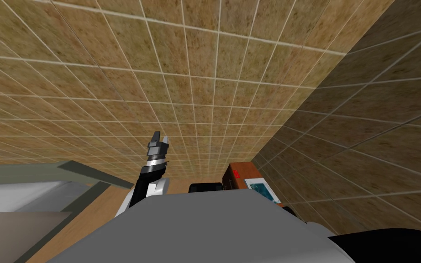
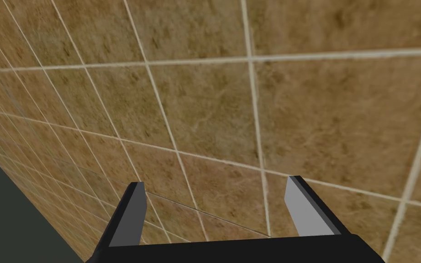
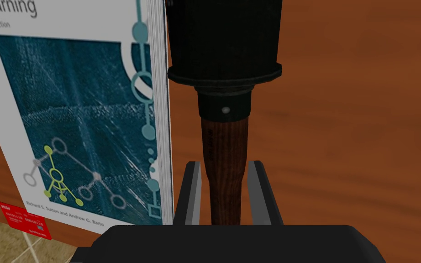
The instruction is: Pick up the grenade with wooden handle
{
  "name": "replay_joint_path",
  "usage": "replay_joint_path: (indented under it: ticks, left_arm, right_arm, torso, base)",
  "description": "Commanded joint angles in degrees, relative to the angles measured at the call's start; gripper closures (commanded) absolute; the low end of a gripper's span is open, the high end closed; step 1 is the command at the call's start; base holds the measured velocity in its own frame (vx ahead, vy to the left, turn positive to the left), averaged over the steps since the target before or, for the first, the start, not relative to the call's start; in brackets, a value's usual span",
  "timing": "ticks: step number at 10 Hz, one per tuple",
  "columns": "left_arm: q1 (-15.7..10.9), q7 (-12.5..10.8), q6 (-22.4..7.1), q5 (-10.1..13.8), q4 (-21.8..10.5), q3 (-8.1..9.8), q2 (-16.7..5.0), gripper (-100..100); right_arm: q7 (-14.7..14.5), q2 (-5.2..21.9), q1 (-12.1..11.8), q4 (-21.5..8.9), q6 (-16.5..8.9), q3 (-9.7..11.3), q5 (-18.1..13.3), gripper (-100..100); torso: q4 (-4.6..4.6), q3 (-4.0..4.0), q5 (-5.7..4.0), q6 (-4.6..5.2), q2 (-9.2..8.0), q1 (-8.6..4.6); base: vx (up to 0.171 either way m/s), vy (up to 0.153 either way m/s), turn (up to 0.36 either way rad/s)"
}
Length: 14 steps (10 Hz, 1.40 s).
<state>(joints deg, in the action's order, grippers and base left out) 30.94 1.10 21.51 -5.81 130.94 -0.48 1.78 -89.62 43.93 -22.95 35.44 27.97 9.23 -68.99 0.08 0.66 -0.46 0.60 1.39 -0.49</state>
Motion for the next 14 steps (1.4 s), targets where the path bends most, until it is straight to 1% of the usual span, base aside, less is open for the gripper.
replay_joint_path:
  ticks: [1,2,3,4,5,6,7,10,11,12,13,14]
  left_arm:
    - [0.0,0.0,0.0,0.0,0.0,0.0,0.0,0]
    - [0.0,0.0,0.0,0.0,0.0,0.0,0.0,0]
    - [0.0,0.0,0.0,0.0,0.0,0.0,0.0,0]
    - [0.0,0.0,0.0,0.0,0.0,0.0,0.0,0]
    - [0.0,0.0,0.0,0.0,0.0,0.0,0.0,0]
    - [0.0,0.0,0.0,0.0,0.0,0.0,0.0,0]
    - [0.0,0.0,0.0,0.0,0.0,0.0,0.0,0]
    - [0.0,0.0,0.0,0.0,0.0,0.01,0.0,0]
    - [0.0,0.0,0.0,0.0,0.0,0.01,0.0,0]
    - [0.0,0.0,0.0,0.0,0.0,0.0,0.0,0]
    - [0.0,0.0,0.0,0.0,0.0,0.0,0.0,0]
    - [0.0,0.0,0.0,0.0,0.0,0.0,0.0,0]
  right_arm:
    - [2.9,0.5,0.2,0.8,-0.3,0.5,-1.0,100]
    - [3.5,0.5,0.2,0.8,-0.3,0.5,-1.0,100]
    - [5.6,1.1,0.8,1.5,-0.5,1.2,-2.7,100]
    - [7.2,1.1,0.8,1.5,-0.5,1.2,-2.7,100]
    - [9.4,1.8,1.4,2.2,-0.7,1.9,-4.3,100]
    - [10.6,1.8,1.4,2.2,-0.7,1.9,-4.3,100]
    - [12.4,2.5,2.0,2.9,-0.9,2.5,-6.0,100]
    - [14.6,2.5,2.0,2.9,-0.9,2.5,-6.0,100]
    - [16.6,3.2,2.6,3.5,-1.1,3.2,-7.7,100]
    - [18.3,3.2,2.6,3.5,-1.1,3.2,-7.7,100]
    - [20.4,3.8,3.2,4.2,-1.3,3.9,-9.3,100]
    - [22.0,3.8,3.2,4.2,-1.3,3.9,-9.3,100]
  torso:
    - [0.0,0.0,0.0,0.0,0.0,0.0]
    - [-0.01,0.01,0.01,0.05,0.01,0.03]
    - [-0.04,0.08,0.02,0.09,0.14,0.03]
    - [-0.02,0.07,0.04,0.01,0.12,0.04]
    - [-0.03,0.06,0.03,0.05,0.11,0.05]
    - [0.0,-0.01,0.06,0.02,-0.02,0.14]
    - [-0.02,-0.01,0.07,0.1,-0.02,0.11]
    - [-0.04,0.07,0.08,0.13,0.13,0.06]
    - [-0.06,0.14,0.08,0.13,0.25,0.07]
    - [-0.03,0.09,0.1,0.05,0.17,0.13]
    - [-0.03,0.06,0.11,0.12,0.11,0.14]
    - [-0.01,0.02,0.13,0.09,0.04,0.16]
  base:
    - [-0.086,0.015,0.074]
    - [-0.033,0.009,-0.006]
    - [-0.061,0.01,0.081]
    - [-0.068,0.011,0.072]
    - [-0.112,0.039,0.147]
    - [-0.098,0.019,0.055]
    - [-0.096,0.006,0.08]
    - [-0.042,0.002,0.02]
    - [-0.061,0.023,0.116]
    - [-0.073,0.022,0.077]
    - [-0.094,0.025,0.109]
    - [-0.087,0.016,0.059]
